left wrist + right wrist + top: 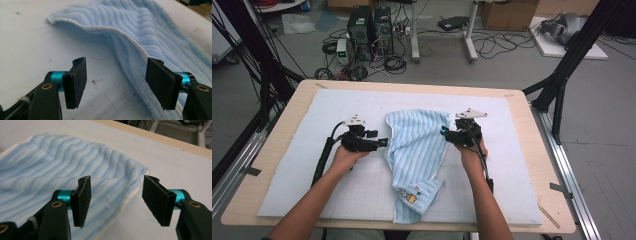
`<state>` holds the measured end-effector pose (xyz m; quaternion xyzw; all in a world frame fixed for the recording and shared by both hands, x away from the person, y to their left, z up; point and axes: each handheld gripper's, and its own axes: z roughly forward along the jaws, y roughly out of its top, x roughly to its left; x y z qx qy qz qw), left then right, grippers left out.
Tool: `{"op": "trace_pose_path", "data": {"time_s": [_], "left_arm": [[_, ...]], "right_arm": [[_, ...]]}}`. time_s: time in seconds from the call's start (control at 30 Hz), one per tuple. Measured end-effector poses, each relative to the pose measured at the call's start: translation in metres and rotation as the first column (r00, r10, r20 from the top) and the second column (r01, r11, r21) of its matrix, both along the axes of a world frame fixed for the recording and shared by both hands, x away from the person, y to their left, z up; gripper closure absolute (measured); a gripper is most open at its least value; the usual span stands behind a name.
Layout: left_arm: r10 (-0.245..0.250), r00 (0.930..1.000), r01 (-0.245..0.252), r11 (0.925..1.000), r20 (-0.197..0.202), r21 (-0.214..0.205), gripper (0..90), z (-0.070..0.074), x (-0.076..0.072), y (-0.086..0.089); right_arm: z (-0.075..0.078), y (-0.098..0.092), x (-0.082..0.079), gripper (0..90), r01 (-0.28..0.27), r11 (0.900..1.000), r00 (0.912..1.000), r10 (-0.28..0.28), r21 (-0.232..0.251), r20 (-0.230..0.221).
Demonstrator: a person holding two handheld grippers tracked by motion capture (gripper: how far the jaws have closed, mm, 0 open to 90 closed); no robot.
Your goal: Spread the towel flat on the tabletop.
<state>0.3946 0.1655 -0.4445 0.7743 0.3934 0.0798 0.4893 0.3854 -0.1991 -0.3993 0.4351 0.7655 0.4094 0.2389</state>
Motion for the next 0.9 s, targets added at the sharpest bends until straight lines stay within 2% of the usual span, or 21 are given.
{"op": "trace_pose_path", "data": {"time_s": [0.1,0.2,0.27,0.33,0.37,0.4,0.47,0.6,0.63,0.67,0.7,0.77,0.8,0.9], "left_arm": [[-0.019,0.9996,0.019,0.9998,-0.020,0.005,34.5,-0.003,-0.001,-0.011],[-0.047,0.9988,0.046,0.9988,-0.016,-0.015,34.4,0.000,-0.005,-0.017],[-0.039,0.9993,0.039,0.9988,0.001,-0.032,33.9,0.006,-0.008,-0.016],[-0.032,0.9994,0.033,0.9971,0.011,-0.069,34.1,0.012,-0.011,-0.014],[-0.034,0.9992,0.035,0.9970,0.020,-0.069,34.3,0.014,-0.011,-0.015],[-0.039,0.9988,0.041,0.9980,0.030,-0.048,34.4,0.015,-0.012,-0.017],[-0.040,0.9989,0.041,0.9990,0.024,-0.018,34.4,0.014,-0.012,-0.021],[-0.037,0.9992,0.037,0.9981,0.010,0.049,36.3,0.005,-0.009,-0.034],[-0.037,0.9993,0.036,0.9972,0.008,0.066,41.6,0.002,-0.008,-0.037],[-0.046,0.9989,0.045,0.9946,0.010,0.094,51.0,0.000,-0.007,-0.037],[-0.046,0.9989,0.045,0.9937,0.012,0.103,59.0,-0.001,-0.005,-0.038],[-0.036,0.9992,0.035,0.9956,0.019,0.087,74.0,-0.003,-0.002,-0.034],[-0.017,0.9997,0.015,0.9977,0.019,0.065,78.0,-0.003,0.000,-0.032],[0.031,0.9989,-0.032,0.9990,0.035,0.031,81.2,-0.001,0.007,-0.021]], "right_arm": [[-0.002,-0.007,-0.019,36.4,-0.018,0.9998,0.9998,0.018,-0.010,-0.003],[-0.009,-0.012,-0.034,36.5,-0.039,0.9991,0.9992,0.039,0.018,0.007],[-0.013,-0.014,-0.037,36.5,-0.044,0.9989,0.9990,0.044,0.016,-0.006],[-0.016,-0.017,-0.037,36.5,-0.041,0.9989,0.9990,0.041,0.022,-0.018],[-0.018,-0.018,-0.036,36.5,-0.037,0.9988,0.9990,0.038,0.031,-0.025],[-0.018,-0.019,-0.036,36.5,-0.036,0.9989,0.9989,0.037,0.032,-0.030],[-0.020,-0.019,-0.036,36.4,-0.034,0.9987,0.9988,0.035,0.039,-0.033],[-0.019,-0.019,-0.037,36.2,-0.041,0.9981,0.9987,0.042,0.046,-0.028],[-0.019,-0.019,-0.037,36.2,-0.046,0.9978,0.9985,0.047,0.047,-0.026],[-0.019,-0.019,-0.037,36.0,-0.051,0.9975,0.9982,0.052,0.049,-0.030],[-0.020,-0.018,-0.037,35.9,-0.053,0.9972,0.9978,0.055,0.052,-0.038],[-0.022,-0.014,-0.037,35.9,-0.068,0.9967,0.9965,0.070,0.045,-0.046],[-0.023,-0.013,-0.036,35.9,-0.073,0.9965,0.9959,0.075,0.041,-0.051],[-0.027,-0.003,-0.035,36.8,-0.099,0.9935,0.9912,0.104,0.055,-0.083]]}}
